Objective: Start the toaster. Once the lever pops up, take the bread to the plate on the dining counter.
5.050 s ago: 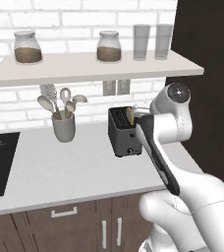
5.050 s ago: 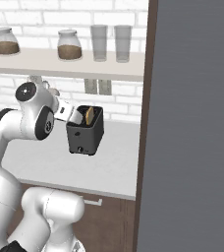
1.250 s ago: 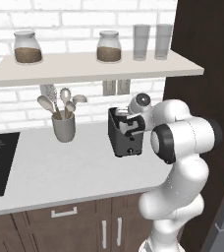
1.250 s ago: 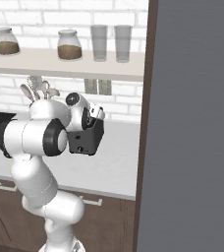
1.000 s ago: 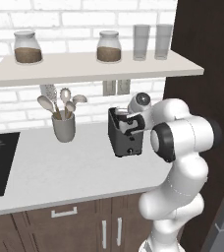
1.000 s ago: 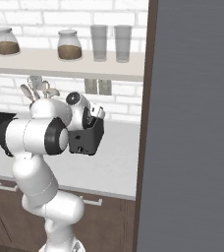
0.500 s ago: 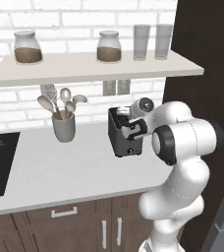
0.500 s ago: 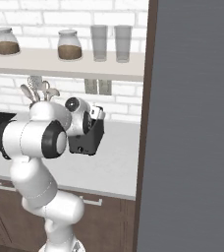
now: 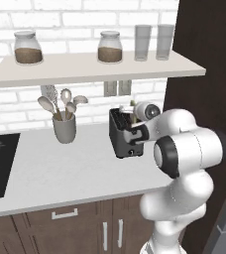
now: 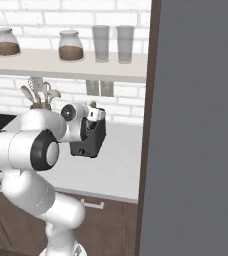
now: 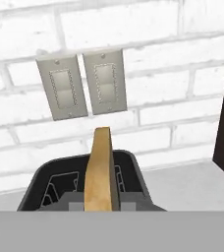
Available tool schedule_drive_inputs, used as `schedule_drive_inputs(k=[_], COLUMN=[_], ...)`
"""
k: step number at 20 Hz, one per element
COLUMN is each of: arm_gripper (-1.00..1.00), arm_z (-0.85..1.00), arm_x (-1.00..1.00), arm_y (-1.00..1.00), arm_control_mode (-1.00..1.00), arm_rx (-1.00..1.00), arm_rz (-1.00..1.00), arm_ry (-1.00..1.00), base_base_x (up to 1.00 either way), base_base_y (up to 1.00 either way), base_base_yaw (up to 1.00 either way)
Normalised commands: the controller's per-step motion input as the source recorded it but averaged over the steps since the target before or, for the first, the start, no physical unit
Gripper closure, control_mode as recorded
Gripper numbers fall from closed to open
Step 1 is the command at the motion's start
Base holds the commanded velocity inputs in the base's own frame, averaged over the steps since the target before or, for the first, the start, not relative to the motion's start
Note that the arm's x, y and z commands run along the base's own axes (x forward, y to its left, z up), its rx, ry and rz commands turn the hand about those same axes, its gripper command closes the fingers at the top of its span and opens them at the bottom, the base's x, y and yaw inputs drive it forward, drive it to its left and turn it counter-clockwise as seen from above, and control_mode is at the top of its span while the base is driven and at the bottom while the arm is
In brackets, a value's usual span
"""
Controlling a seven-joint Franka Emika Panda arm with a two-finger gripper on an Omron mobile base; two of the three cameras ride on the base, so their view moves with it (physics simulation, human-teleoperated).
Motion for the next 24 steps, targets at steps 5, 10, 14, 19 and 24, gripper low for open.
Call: schedule_drive_inputs(k=[5,10,14,19,24], arm_gripper=[1.00,1.00,1.00,1.00,1.00], arm_z=[0.80,0.59,0.40,0.69,0.95], arm_x=[-0.22,-0.40,-0.78,-1.00,-1.00], arm_y=[0.00,0.00,0.00,0.00,0.00], arm_control_mode=[-1.00,-1.00,-1.00,-1.00,-1.00], arm_rx=[0.00,0.00,0.00,0.04,0.05], arm_rz=[0.00,0.00,0.00,0.00,0.00], arm_ry=[-0.14,-0.03,0.01,0.00,0.02], base_base_x=[0.00,0.00,0.00,0.00,0.00], base_base_y=[0.00,0.00,0.00,0.00,0.00], base_base_yaw=[0.00,0.00,0.00,0.00,0.00])
